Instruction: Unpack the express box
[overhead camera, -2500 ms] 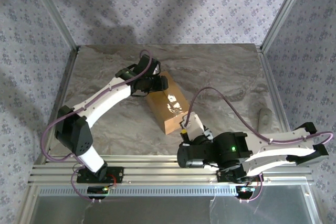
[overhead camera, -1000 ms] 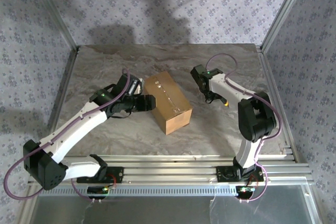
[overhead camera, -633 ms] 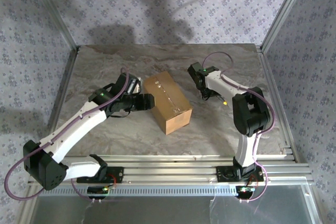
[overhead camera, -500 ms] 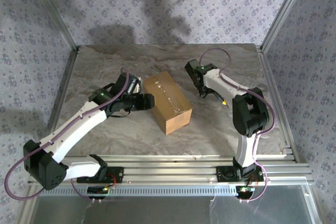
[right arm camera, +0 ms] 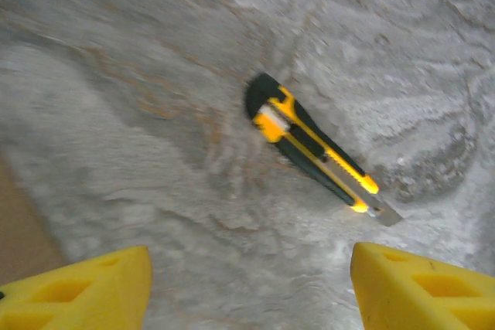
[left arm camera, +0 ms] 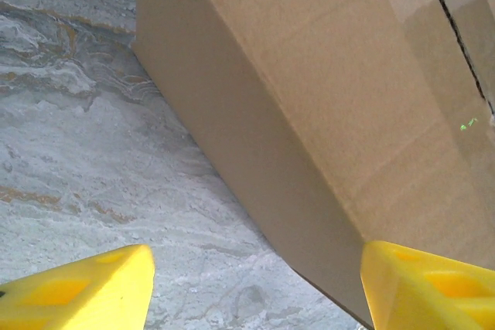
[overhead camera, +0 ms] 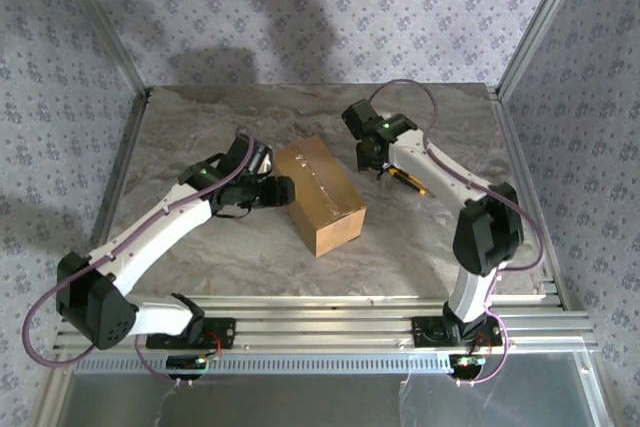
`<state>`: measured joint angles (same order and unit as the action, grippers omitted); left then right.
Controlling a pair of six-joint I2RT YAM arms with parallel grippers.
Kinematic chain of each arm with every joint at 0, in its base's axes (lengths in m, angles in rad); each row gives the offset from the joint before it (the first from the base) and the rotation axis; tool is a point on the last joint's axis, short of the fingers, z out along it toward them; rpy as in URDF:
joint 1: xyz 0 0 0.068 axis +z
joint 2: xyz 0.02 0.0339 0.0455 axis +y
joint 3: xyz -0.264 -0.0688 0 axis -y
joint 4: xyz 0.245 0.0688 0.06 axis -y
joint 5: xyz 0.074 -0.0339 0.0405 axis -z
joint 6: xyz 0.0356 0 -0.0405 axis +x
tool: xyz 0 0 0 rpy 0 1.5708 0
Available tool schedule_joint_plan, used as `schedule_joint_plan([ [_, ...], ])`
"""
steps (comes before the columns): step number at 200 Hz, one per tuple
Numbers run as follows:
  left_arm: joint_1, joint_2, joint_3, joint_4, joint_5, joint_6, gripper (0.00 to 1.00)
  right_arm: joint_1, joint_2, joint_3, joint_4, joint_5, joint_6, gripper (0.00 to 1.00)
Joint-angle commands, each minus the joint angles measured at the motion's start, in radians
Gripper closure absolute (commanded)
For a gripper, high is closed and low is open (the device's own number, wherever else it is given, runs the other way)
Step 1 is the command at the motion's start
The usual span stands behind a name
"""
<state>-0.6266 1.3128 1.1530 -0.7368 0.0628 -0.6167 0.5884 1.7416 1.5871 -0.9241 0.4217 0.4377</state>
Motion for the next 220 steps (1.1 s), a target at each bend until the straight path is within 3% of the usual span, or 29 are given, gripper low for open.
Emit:
schedule_joint_plan([
  [1,0.007,0.029,0.064,0.013,-0.007,0.022,0.29,0.051,-0.108,-0.026,0.057,-0.108,-0.052,0.3],
  [51,0.01,0.07,0.091,0.044,-0.004,0.014,0.3,0.143,-0.209,-0.133,0.151,-0.21,-0.084,0.24],
  [72,0.011,0.102,0.103,0.05,-0.016,0.01,0.29,0.166,-0.22,-0.172,0.196,-0.237,-0.109,0.11],
  [96,0.011,0.134,0.093,0.052,-0.026,0.0,0.3,0.198,-0.218,-0.204,0.234,-0.249,-0.127,0.09],
  [165,0.01,0.183,0.021,0.053,-0.023,-0.016,0.31,0.256,-0.161,-0.212,0.24,-0.142,-0.128,0.06],
  [220,0.01,0.204,-0.008,0.046,-0.036,-0.006,0.32,0.266,-0.112,-0.207,0.204,0.028,-0.101,0.08],
])
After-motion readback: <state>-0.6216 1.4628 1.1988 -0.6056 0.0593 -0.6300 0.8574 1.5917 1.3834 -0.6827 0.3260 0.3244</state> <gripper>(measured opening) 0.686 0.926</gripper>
